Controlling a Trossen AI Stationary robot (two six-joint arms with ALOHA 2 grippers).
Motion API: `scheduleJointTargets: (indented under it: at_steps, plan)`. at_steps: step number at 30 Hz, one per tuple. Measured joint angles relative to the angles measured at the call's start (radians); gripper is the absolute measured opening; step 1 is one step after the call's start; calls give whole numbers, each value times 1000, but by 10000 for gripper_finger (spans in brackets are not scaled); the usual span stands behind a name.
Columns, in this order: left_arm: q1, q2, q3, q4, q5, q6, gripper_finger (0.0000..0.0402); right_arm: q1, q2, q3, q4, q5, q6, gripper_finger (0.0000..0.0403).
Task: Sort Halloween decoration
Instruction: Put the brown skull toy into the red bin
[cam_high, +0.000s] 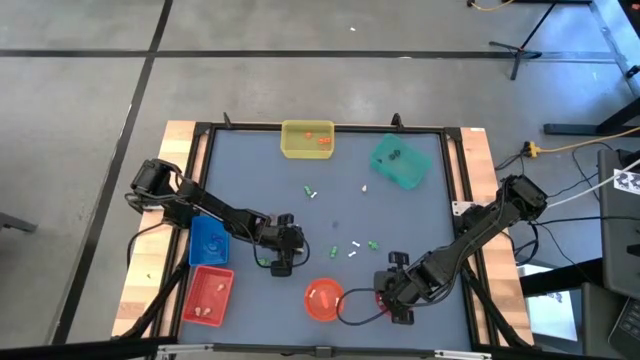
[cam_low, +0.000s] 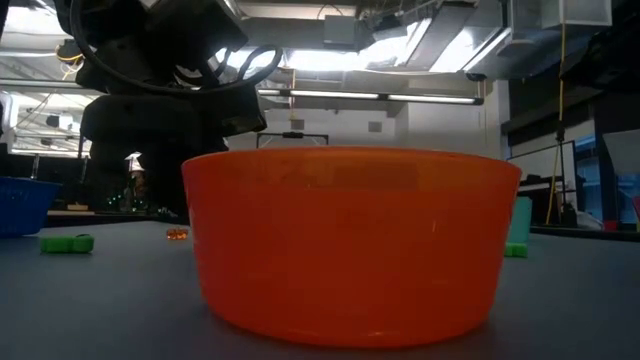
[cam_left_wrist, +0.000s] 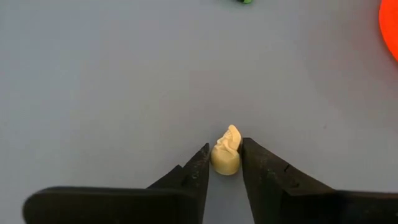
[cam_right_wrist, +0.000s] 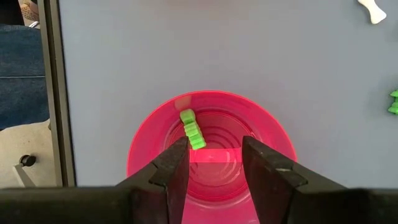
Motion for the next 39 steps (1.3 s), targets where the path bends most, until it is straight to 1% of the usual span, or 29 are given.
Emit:
scheduleJointTargets:
  at_steps: [11,26,34,37,39]
  plan:
    - [0,0,0,0,-5,0,46,0,0,0,0,0,0,145]
    - [1,1,11,-7,0,0,42,0,0,0,43,0,0,145]
    - [1,3,98,-30,71,0,42,0,0,0,109,0,0,145]
    - [1,3,147,-84,112,0,42,0,0,0,130,1,-2,145]
    - [-1,3,187,-155,147,0,42,0,0,0,134,16,-2,145]
